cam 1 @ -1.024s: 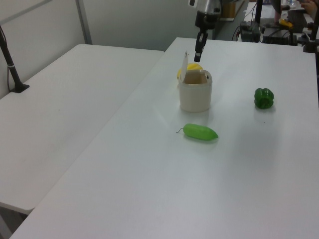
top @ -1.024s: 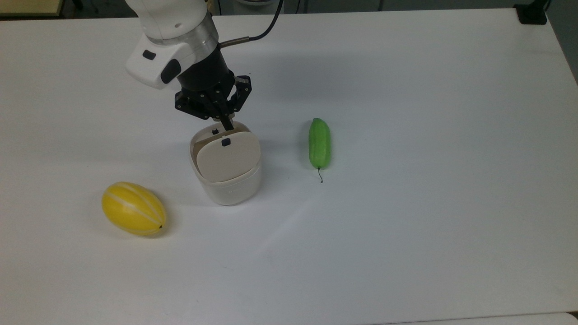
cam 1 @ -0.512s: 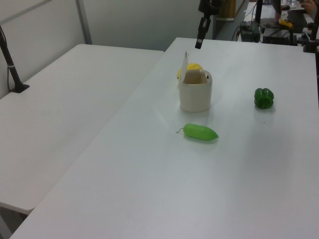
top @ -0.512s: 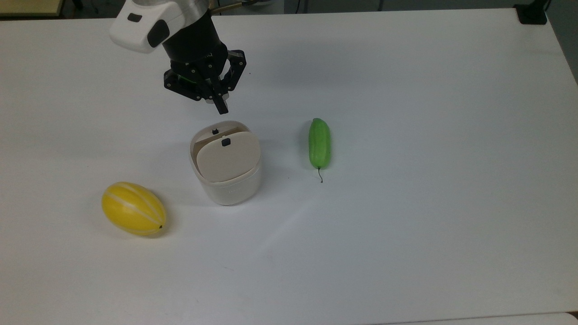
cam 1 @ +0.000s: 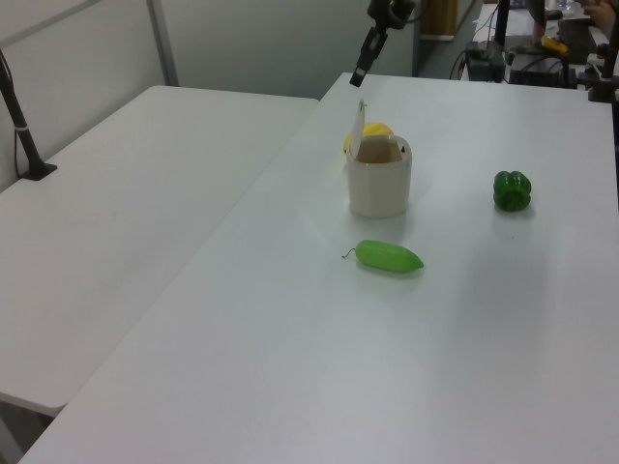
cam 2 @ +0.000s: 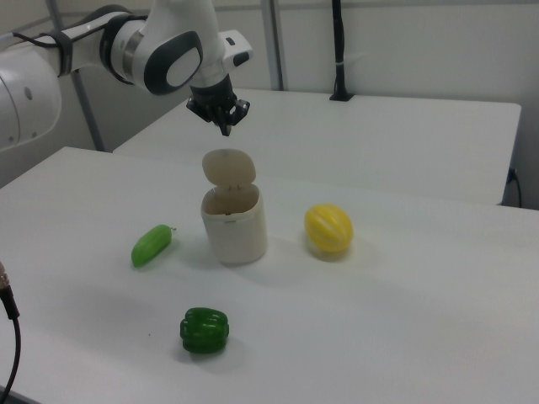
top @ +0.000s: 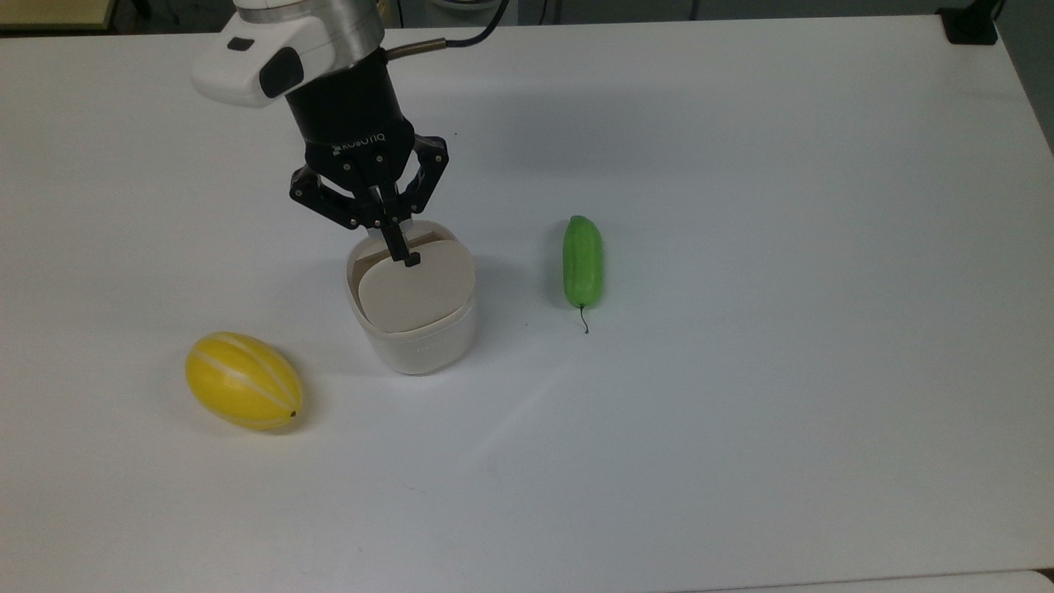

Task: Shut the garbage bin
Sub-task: 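Push the raised lid down with the gripper fingers onto the bin rim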

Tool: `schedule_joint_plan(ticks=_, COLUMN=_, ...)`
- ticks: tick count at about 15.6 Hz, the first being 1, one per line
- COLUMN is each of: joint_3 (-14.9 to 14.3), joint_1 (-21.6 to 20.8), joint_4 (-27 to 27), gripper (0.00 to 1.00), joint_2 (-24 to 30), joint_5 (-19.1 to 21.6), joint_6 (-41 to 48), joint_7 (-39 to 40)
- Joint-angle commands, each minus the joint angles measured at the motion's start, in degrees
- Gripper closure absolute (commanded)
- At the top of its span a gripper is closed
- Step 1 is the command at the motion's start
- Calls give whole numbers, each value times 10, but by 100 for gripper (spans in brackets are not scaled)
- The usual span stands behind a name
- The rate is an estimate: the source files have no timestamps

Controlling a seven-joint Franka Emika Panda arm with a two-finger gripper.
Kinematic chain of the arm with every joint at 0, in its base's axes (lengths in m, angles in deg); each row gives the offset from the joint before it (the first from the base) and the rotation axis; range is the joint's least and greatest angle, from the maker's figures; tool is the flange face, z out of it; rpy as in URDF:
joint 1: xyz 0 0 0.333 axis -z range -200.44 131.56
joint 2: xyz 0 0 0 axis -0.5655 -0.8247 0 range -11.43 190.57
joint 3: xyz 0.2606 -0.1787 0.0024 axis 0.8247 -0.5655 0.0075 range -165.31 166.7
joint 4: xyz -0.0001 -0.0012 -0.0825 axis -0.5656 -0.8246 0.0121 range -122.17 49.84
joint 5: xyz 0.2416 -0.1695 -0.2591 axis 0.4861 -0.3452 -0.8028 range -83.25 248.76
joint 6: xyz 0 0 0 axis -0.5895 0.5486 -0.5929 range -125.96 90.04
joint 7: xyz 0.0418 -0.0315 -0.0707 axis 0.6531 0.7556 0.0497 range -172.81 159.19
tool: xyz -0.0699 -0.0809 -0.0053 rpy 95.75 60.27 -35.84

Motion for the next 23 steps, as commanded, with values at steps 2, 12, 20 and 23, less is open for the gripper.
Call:
schedule_joint_plan(ticks=2, joint_3=-5, joint_1=-5, joint_4=-12, gripper=100, joint_2=-7, joint_5=9, joint_6=-6, joint_7=20)
schedule_joint_plan(ticks=12, joint_3=-21, joint_1=-4, joint_4=-26, gripper=100, joint_2=-6, joint_5=-3, joint_6=112, joint_7=91)
schedule_joint_plan(ticks=20, joint_3=-21, joint_1=-3, joint_4=-65, gripper=100, joint_2=-21, joint_5=-36, joint_6=110, joint_7=94)
schedule_joint_plan(ticks=23, joint_3=-21, joint_1=-3, joint_4=-74, gripper=100, joint_2=-30, joint_5=-53, joint_6=109, joint_7=95)
